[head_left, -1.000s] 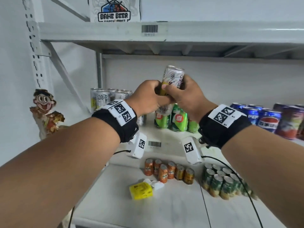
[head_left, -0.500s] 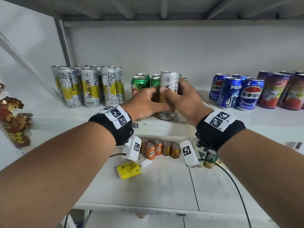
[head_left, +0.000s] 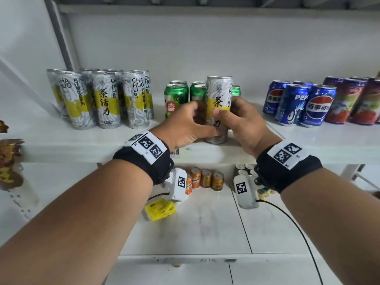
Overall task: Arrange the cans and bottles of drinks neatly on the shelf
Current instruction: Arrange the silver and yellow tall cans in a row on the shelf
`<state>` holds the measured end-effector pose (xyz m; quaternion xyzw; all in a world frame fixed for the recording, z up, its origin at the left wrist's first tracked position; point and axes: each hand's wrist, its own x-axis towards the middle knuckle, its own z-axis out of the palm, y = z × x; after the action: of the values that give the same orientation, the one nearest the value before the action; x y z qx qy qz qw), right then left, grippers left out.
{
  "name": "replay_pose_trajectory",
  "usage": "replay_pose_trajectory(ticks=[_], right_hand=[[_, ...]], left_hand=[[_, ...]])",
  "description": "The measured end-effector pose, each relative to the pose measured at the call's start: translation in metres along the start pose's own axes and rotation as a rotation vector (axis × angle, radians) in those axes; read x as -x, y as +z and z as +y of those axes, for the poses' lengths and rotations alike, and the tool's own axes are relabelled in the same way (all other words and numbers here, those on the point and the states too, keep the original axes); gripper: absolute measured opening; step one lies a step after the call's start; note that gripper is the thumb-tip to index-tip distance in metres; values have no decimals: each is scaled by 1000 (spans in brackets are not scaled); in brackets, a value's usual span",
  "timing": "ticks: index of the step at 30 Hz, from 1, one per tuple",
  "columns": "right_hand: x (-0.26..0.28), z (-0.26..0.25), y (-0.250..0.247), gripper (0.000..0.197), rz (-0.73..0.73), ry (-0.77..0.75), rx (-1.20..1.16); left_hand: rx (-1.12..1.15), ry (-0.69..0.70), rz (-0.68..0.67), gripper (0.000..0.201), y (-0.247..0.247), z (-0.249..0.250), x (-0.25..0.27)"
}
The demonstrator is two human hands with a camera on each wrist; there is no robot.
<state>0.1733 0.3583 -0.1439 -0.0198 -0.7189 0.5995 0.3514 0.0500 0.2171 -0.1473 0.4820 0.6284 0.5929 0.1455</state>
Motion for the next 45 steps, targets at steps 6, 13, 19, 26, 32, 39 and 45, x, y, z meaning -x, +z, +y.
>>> replay_pose_trajectory(ticks=[6,13,19,26,32,39,45], right_hand=[[3,-1,-1,24,-3,8,51],[6,-7,1,21,62,35,121],[6,-9,3,17,73,38,102],[10,-13,3,23,24,11,52],[12,-12,3,31,-24,-21,7],[10,-13,3,34,-12,17,4],[11,-11,1,33,-20,24,-15]], left_hand=[[108,-37,-7,65,3,3,3],[55,-48,-30,63,5,8,8],[-24,-19,-42,70,3,12,12],[-130,42,-45,74,1,13,17],[-169,57,-5,83,0,5,12],[-138,-16,-42,89,-2,5,7],[-146,9,-19,82,-1,7,10]])
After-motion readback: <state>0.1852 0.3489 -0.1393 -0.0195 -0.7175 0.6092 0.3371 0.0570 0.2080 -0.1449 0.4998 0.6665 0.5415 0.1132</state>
